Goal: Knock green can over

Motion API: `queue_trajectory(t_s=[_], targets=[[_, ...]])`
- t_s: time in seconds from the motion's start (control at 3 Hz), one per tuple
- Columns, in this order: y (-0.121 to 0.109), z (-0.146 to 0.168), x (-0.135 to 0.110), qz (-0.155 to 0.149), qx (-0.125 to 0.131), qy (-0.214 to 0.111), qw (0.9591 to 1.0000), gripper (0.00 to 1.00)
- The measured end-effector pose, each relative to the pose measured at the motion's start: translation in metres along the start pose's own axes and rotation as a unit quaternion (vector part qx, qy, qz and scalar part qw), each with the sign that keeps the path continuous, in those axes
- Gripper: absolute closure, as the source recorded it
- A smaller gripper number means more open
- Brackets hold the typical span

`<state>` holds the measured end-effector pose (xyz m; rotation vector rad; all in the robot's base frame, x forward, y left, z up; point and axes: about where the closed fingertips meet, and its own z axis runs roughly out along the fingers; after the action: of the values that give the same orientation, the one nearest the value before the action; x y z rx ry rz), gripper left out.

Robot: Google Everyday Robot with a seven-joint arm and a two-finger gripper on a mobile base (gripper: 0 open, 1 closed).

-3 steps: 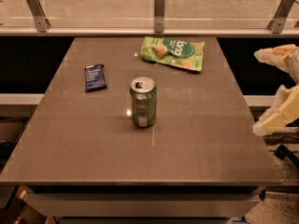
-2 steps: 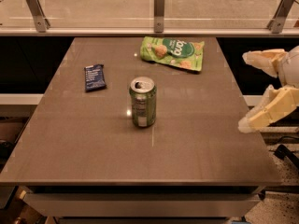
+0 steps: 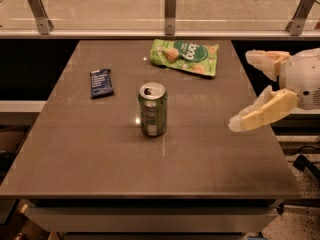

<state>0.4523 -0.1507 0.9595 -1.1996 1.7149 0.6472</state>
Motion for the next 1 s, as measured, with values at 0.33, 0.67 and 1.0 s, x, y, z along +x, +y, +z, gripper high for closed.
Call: queue_trajectory(t_s=[0.33, 0.67, 1.0], targets=[[-0.004, 0.015, -0.004, 0.011, 0.031, -0.015, 0.9993, 0.00], [-0.019, 0.051, 0.001, 0.031, 0.071, -0.041, 0.9962, 0.00], [-0.019, 0.051, 0.001, 0.031, 0.071, -0.041, 0.9962, 0.00]])
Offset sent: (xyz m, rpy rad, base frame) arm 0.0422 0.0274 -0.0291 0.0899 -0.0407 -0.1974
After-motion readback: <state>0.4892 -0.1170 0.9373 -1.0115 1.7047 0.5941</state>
